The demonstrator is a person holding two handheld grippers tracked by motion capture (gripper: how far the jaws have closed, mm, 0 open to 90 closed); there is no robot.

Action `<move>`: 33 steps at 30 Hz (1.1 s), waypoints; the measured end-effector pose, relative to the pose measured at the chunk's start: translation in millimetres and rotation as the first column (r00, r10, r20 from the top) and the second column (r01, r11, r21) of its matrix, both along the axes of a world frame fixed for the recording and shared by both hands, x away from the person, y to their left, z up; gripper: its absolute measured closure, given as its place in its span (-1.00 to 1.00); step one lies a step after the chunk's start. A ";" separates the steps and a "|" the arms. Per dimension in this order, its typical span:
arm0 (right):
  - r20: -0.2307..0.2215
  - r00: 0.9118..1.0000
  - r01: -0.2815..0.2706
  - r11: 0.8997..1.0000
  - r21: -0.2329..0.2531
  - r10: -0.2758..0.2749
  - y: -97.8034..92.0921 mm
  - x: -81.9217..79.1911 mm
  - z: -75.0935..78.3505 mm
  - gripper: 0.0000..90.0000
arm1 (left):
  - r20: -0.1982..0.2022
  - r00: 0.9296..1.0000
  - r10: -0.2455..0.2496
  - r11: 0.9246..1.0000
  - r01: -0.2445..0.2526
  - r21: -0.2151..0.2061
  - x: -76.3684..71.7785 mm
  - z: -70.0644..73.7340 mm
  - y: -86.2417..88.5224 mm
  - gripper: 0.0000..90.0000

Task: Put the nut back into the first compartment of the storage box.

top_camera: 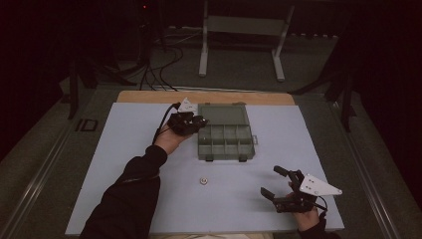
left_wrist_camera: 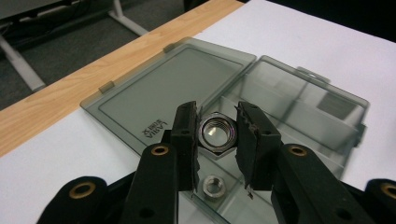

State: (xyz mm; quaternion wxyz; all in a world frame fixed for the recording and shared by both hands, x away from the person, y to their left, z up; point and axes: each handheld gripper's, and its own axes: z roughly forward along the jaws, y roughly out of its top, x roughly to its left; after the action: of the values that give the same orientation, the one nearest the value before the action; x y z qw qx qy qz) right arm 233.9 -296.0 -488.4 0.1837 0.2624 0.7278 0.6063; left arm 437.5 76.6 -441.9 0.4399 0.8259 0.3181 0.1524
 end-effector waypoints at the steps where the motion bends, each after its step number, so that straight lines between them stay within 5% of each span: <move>1: 0.000 1.000 0.000 1.000 0.000 0.000 0.1 0.0 0.0 -0.74 | -0.005 1.000 0.006 1.000 -0.006 -0.004 1.9 -1.5 -0.5 0.57; 6: 0.002 1.000 0.000 1.000 0.002 0.000 -0.3 -0.3 0.2 -0.74 | -0.025 0.999 0.034 0.999 -0.034 -0.006 8.2 -10.5 -4.5 0.57; 20: -0.001 1.000 -0.003 1.000 0.004 0.003 -0.7 -0.7 0.3 -0.74 | -0.089 0.995 0.045 0.996 -0.038 0.080 15.2 -41.5 -16.4 0.57; 33: -0.002 1.000 -0.005 1.000 0.007 0.005 -0.9 -0.8 0.2 -0.74 | -0.082 0.996 0.025 0.990 -0.013 0.140 13.8 -53.0 -24.5 0.57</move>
State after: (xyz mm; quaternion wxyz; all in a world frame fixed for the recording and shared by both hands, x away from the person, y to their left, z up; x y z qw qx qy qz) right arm 233.2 -296.9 -488.2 0.1806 0.2618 0.7265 0.6091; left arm 451.3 52.1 -494.9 0.3658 0.8573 0.3326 0.1439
